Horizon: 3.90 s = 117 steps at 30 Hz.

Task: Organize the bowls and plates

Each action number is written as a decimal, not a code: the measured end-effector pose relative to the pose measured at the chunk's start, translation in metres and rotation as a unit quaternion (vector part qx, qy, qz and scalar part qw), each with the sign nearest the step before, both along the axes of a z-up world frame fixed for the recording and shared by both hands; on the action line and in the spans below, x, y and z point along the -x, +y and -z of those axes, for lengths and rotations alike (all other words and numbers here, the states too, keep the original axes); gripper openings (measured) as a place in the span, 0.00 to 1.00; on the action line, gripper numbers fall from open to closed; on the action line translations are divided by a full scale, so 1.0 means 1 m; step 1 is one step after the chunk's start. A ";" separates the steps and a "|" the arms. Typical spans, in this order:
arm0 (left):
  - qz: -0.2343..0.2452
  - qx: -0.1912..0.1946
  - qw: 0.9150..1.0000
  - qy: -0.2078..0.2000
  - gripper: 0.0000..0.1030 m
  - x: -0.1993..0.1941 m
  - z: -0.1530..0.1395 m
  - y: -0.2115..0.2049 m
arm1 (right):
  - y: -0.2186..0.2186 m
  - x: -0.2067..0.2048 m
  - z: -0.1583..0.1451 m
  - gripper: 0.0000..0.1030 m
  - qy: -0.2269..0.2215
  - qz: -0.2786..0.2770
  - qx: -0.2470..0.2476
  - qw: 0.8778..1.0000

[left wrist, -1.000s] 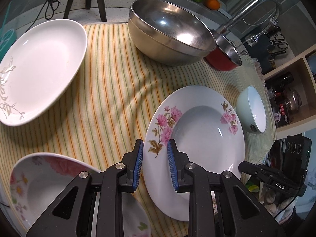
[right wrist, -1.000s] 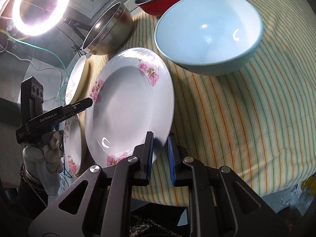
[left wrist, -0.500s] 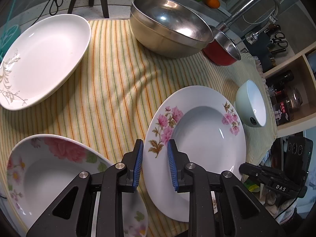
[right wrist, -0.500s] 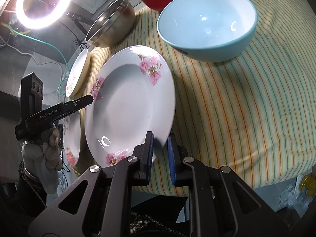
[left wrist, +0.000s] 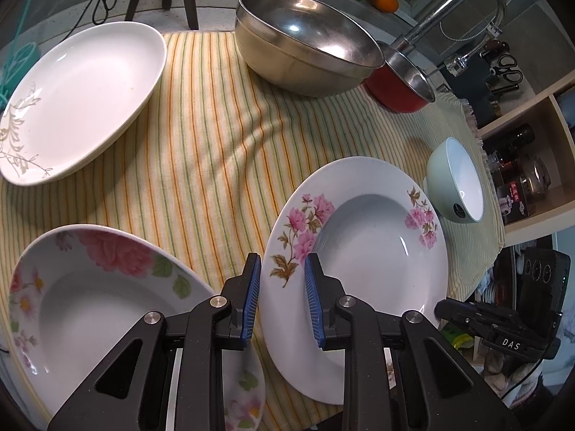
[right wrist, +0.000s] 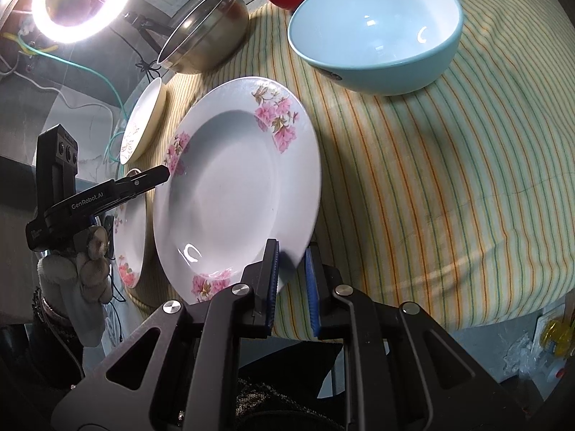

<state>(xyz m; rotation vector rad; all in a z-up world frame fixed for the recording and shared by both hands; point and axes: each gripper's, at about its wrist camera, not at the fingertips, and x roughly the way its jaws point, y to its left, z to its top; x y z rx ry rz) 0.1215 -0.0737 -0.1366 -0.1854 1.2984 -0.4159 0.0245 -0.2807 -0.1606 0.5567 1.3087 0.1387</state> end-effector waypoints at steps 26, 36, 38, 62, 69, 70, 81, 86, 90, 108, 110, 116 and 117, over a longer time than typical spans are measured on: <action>-0.002 -0.003 1.000 -0.004 0.31 0.012 -0.004 -0.004 | 0.003 0.002 -0.012 0.17 -0.014 -0.016 0.030 0.999; -0.044 0.011 0.997 -0.065 0.59 0.026 -0.043 0.018 | 0.019 -0.003 -0.058 0.63 -0.095 -0.045 0.071 0.992; -0.065 0.012 0.995 -0.075 0.59 0.032 -0.049 0.030 | 0.026 -0.008 -0.062 0.63 -0.102 -0.057 0.074 0.990; -0.291 0.016 0.954 -0.073 0.59 0.114 -0.034 0.160 | 0.151 -0.082 -0.044 0.63 -0.118 -0.241 0.053 0.962; -0.317 0.017 0.946 -0.070 0.59 0.124 -0.023 0.174 | 0.185 -0.097 -0.032 0.63 -0.111 -0.286 0.064 0.950; -0.319 0.017 0.945 -0.071 0.59 0.126 -0.022 0.175 | 0.189 -0.099 -0.030 0.63 -0.110 -0.292 0.067 0.948; -0.317 0.031 0.946 -0.064 0.45 0.127 -0.007 0.176 | 0.214 -0.114 -0.004 0.38 -0.077 -0.323 0.070 0.941; -0.319 0.042 0.945 -0.053 0.36 0.127 0.001 0.179 | 0.219 -0.119 0.003 0.33 -0.068 -0.326 0.068 0.941; -0.316 0.046 0.946 -0.049 0.33 0.127 0.002 0.178 | 0.220 -0.121 0.009 0.27 -0.058 -0.325 0.064 0.942; -0.304 0.048 0.951 -0.038 0.24 0.119 0.005 0.175 | 0.224 -0.121 0.015 0.17 -0.051 -0.322 0.064 0.943; -0.304 0.043 0.951 -0.041 0.24 0.118 0.003 0.174 | 0.225 -0.122 0.014 0.17 -0.052 -0.320 0.064 0.944; -0.303 0.036 0.951 -0.051 0.24 0.117 -0.005 0.174 | 0.224 -0.121 0.008 0.17 -0.064 -0.315 0.061 0.945; -0.302 0.034 0.951 -0.052 0.24 0.116 -0.006 0.173 | 0.224 -0.121 0.006 0.17 -0.066 -0.314 0.060 0.945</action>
